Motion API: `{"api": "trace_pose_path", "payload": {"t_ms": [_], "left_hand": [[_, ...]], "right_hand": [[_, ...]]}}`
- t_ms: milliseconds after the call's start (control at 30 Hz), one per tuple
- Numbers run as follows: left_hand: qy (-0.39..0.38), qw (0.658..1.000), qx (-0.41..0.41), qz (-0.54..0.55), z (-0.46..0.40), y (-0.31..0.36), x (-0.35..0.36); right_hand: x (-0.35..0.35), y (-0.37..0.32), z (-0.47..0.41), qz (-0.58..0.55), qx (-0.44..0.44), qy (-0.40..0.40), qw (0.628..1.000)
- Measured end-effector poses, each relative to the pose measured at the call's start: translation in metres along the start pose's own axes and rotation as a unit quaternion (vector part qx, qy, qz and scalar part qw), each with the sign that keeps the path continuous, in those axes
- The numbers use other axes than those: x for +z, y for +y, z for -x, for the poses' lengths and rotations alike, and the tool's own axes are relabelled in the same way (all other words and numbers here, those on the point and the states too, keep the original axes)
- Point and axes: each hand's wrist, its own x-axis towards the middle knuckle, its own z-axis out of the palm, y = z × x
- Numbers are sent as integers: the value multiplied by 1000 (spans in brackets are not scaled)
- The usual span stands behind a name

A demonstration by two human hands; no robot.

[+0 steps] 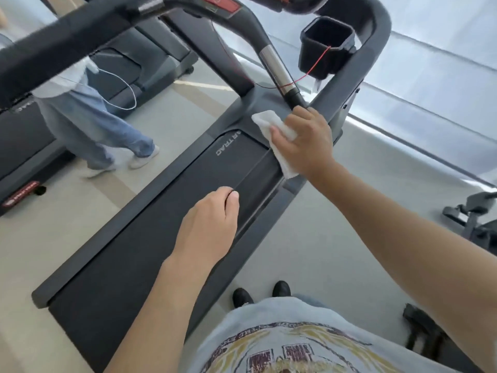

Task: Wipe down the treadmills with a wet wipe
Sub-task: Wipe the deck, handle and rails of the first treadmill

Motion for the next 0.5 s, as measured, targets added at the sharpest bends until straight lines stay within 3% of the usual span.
{"api": "trace_pose_path", "payload": {"t_ms": [100, 233, 367, 500], "left_hand": [[17, 1000, 11, 0, -1, -3, 1], [45, 997, -4, 62, 0, -8, 1], [40, 996, 11, 74, -2, -5, -3], [28, 997, 36, 55, -18, 13, 2]], "right_hand": [[8, -39, 32, -2, 0, -21, 1000], [19, -87, 72, -45, -82, -60, 994], [13, -66, 55, -64, -222, -95, 968], [8, -34, 31, -35, -227, -108, 967]]}}
